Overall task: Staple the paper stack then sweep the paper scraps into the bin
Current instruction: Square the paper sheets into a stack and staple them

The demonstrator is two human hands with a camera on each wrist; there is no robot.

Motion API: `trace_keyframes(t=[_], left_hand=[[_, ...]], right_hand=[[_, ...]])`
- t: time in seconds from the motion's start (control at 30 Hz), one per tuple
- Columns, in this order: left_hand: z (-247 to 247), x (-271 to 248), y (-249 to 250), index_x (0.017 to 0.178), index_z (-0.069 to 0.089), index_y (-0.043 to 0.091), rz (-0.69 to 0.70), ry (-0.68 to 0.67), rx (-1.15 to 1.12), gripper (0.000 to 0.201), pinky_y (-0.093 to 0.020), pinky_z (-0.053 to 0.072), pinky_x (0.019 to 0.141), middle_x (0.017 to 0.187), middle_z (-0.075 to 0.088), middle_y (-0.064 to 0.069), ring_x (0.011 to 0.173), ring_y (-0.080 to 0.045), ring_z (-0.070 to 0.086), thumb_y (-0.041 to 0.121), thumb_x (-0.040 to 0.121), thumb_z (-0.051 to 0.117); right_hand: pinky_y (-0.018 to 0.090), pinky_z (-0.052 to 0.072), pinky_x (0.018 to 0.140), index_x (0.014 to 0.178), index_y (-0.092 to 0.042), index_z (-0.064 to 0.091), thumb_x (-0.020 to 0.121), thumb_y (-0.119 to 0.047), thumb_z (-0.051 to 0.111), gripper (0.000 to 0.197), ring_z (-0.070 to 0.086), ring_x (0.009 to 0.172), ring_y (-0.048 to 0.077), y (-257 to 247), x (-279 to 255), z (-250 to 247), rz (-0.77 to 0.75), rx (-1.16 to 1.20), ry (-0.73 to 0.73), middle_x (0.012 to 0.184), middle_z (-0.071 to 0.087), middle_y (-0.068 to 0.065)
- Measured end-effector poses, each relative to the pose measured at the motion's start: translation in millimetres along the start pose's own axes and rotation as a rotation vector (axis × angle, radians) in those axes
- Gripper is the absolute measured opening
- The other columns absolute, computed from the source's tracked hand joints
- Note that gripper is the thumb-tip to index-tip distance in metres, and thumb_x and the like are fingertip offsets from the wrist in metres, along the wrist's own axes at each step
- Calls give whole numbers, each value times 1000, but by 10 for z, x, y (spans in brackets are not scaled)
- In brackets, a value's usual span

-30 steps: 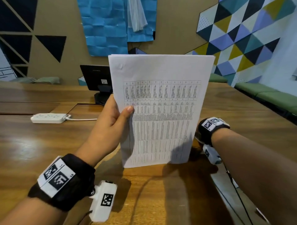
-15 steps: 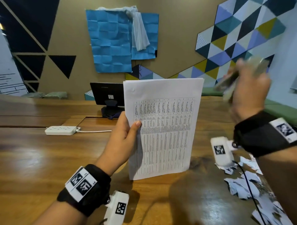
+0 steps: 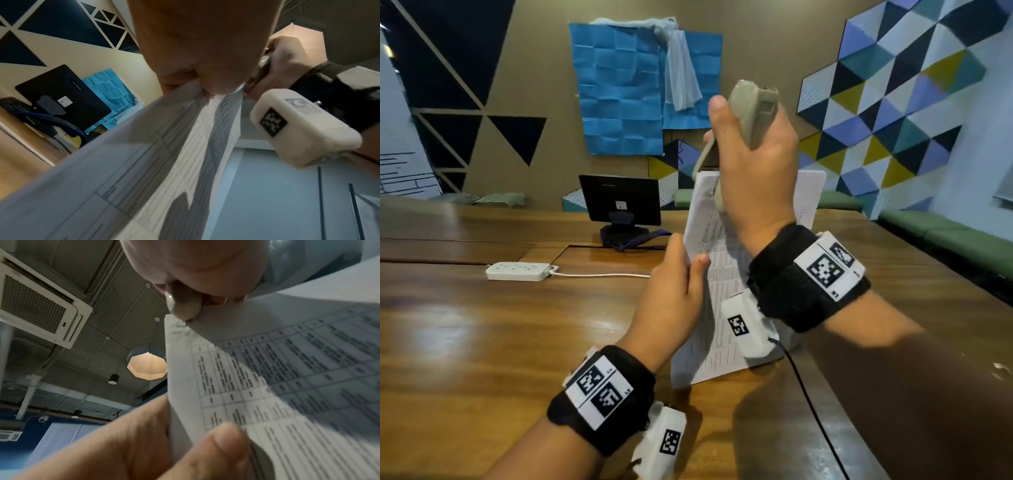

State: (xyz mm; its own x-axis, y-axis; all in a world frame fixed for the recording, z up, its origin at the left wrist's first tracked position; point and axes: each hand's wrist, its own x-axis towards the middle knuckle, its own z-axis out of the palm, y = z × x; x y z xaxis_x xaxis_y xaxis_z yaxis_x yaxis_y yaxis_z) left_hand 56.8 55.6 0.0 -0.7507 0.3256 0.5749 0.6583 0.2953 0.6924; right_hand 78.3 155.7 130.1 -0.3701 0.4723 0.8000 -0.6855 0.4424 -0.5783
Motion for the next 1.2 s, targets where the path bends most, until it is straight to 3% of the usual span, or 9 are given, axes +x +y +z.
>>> trace_keyframes(t=[0.1,0.3,0.5,0.63,0.8,0.9,1.0,1.1,1.2], left_hand=[[-21,-30,74,120,43,21,13,-27,24,19,-38,66,65,95,61,12,77,4,63,35,108,45],[6,-24,69,120,41,19,30,-39,30,18,-41,66,62,82,50,24,71,0,61,33,108,46],[18,-4,46,112,39,26,43,-30,49,11,-31,65,62,82,51,26,65,15,58,33,108,46],[46,-8,25,112,38,28,58,-29,44,10,-22,63,62,82,54,25,69,18,63,33,108,46],[73,-8,26,114,40,26,57,-23,47,11,-29,63,62,80,54,23,65,13,62,32,108,46],[83,-13,27,110,38,28,49,-40,24,9,-16,61,59,81,57,20,73,26,61,31,108,46],[86,-2,17,111,39,26,47,-41,13,10,-17,61,59,85,58,19,74,16,65,31,108,47],[71,24,5,110,41,22,30,-37,-32,10,-28,65,63,87,60,20,77,13,67,29,108,48],[37,87,-62,119,46,13,0,-42,-91,16,-15,62,64,98,63,19,83,17,65,25,108,49]], right_hand=[[50,62,69,90,-19,63,92,-42,66,23,72,76,31,14,28,27,16,-7,2,83,72,14],[28,56,56,85,-10,66,95,-35,65,26,70,67,26,-1,75,29,25,-17,28,74,69,14],[36,60,56,81,-9,69,93,-35,65,29,70,58,16,-9,120,5,62,-5,4,68,68,5],[52,62,54,71,-17,65,93,-37,64,29,73,56,30,-52,113,-11,107,20,-11,63,66,3],[36,58,48,68,-18,62,94,-34,65,31,69,48,22,-71,122,-12,86,-20,-2,59,61,-1],[28,52,46,71,-15,62,94,-33,65,29,64,47,18,-53,128,6,90,-14,17,60,60,0],[29,53,47,75,-12,63,92,-36,65,29,65,49,20,-23,124,38,116,7,16,61,61,1],[43,63,56,82,-13,64,95,-34,66,25,70,58,21,-26,137,15,157,65,-93,67,65,2],[42,66,71,95,-13,62,100,-28,62,16,72,70,18,-104,237,-137,183,126,-210,80,66,2]])
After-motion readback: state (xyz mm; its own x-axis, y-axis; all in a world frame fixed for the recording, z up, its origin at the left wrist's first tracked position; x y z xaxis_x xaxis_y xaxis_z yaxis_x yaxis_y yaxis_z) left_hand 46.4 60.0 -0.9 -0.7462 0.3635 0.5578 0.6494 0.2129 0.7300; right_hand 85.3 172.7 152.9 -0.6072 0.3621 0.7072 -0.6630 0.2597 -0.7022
